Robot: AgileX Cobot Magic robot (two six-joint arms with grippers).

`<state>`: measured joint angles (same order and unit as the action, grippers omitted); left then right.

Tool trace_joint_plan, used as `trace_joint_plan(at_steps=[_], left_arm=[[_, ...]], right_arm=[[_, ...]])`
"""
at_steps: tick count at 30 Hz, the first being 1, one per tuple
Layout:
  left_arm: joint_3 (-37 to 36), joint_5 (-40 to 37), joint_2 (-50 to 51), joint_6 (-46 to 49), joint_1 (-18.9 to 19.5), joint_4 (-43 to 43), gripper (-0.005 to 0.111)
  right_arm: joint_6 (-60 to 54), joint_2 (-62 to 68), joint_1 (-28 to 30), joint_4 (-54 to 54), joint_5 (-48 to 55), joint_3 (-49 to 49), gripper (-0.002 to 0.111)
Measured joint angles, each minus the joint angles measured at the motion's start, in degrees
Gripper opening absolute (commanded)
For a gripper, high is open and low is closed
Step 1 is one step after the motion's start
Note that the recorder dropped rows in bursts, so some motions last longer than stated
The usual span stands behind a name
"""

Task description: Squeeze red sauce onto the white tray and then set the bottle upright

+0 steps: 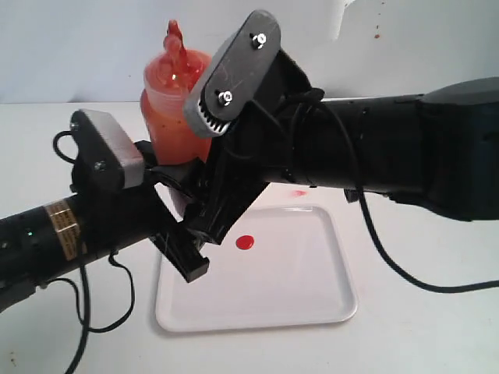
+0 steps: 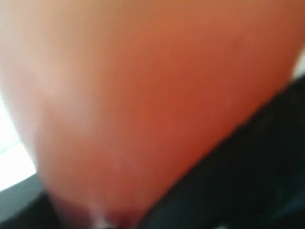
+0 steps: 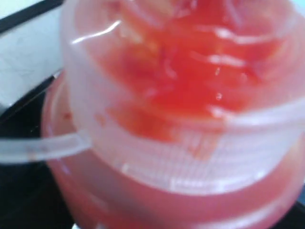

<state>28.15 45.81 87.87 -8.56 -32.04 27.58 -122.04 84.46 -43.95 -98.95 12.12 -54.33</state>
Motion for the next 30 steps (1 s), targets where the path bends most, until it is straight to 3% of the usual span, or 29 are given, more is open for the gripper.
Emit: trace_joint_plan(at_steps=[10,21,30], left_arm=[[9.72,0.07,14.43,5.52,0.78,-7.13,0.000],[19.18,-2.15,25.55,6.68,2.74,-2.76,0.000],[22.44,-3.40,30.44,7.04,5.01,-2.18,0.000]], right_arm=[[-0.11,9.57,5.88,1.76,0.12,-4.94,0.000],[-0.11,17.73,16.81,2.82,12.41,-6.05,0.000],[-0.11,26.52,18.41,2.69,17.13,-12.19,0.000]])
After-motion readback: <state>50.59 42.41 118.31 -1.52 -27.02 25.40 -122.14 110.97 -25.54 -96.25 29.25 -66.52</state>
